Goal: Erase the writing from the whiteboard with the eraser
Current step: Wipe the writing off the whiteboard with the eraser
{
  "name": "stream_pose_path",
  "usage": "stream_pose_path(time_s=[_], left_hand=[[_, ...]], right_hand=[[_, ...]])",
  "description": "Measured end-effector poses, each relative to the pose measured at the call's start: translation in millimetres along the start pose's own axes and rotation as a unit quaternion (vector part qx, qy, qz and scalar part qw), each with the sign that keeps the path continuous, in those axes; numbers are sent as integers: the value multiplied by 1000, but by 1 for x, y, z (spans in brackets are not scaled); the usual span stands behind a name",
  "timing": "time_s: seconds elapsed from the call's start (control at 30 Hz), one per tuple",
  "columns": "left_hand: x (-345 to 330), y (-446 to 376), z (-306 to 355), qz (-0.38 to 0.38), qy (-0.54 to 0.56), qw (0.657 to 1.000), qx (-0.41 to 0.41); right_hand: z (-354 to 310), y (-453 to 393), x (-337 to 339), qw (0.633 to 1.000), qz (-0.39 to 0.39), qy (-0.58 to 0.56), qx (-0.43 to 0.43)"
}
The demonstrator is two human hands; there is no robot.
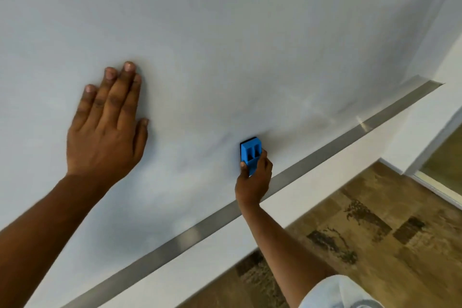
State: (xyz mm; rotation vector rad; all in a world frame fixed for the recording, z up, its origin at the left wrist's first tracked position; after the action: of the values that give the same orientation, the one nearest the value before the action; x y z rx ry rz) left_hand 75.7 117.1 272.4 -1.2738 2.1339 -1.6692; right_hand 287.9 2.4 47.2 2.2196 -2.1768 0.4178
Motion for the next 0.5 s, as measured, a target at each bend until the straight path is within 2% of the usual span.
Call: stream_pose_path(time_s=[0.13, 0.3, 0.4, 0.5], left_hand=[[54, 52, -73, 8, -23, 1000, 9], [105, 116, -140, -28, -1, 1000, 12], [110, 128, -151, -26, 11, 1000, 13], [107, 127, -151, -16, 28, 999, 12]], right_hand=[[-38, 96, -19, 1000, 7, -21, 0], [-75, 260, -41, 998, -36, -52, 23], [-75, 327, -48, 991, -120, -33, 53], [-60, 317, -35, 966, -209, -25, 148]])
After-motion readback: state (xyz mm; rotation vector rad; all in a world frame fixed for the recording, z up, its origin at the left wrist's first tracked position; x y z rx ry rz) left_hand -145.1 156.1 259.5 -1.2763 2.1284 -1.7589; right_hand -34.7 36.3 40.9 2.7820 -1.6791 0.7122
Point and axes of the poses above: each hand's wrist, its own y-axis away from the middle knuckle, its own x-axis out of the back of the hand, z = x × y, the point moved 1 cm from there along -y, towards the middle knuckle, and after that the axes turned 13 degrees about z, right-handed, at the moved point
